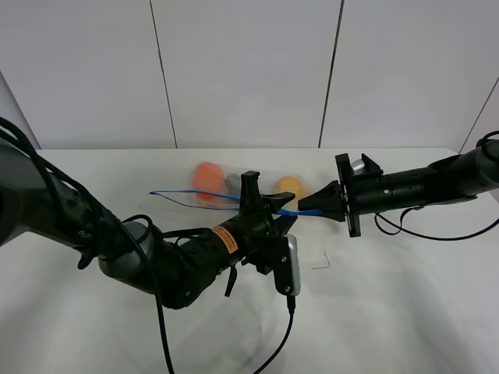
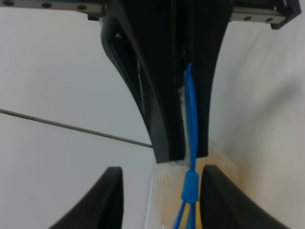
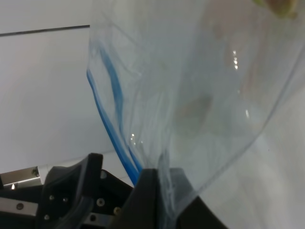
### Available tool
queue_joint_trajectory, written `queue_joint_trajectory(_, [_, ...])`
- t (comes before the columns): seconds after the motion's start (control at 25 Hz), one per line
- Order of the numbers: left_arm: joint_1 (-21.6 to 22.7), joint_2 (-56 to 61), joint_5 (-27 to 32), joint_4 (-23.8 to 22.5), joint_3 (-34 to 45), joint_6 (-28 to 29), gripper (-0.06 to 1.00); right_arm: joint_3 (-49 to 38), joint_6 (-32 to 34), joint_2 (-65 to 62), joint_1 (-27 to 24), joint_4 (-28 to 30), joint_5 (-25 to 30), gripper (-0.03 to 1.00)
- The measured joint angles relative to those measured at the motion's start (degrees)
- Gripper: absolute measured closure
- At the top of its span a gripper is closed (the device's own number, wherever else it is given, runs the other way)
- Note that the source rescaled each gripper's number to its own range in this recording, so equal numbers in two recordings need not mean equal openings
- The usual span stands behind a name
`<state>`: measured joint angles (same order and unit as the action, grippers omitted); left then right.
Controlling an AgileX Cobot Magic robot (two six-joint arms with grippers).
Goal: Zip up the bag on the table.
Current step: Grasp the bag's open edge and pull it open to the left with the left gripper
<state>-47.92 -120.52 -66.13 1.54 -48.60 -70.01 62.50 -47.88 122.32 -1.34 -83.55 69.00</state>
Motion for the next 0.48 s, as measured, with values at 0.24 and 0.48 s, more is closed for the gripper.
queue_joint_trajectory(0.24, [0.00, 0.00, 0.71, 0.00, 0.00, 0.00, 0.62, 0.00, 0.00, 0.00, 0.00, 0.00, 0.00, 0.97])
queue_joint_trajectory(0.48, [0.00, 0.00, 1.16, -0.29, 0.00, 0.00, 0.76, 0.00, 0.00, 0.00, 0.00, 0.00, 0.04, 0.97])
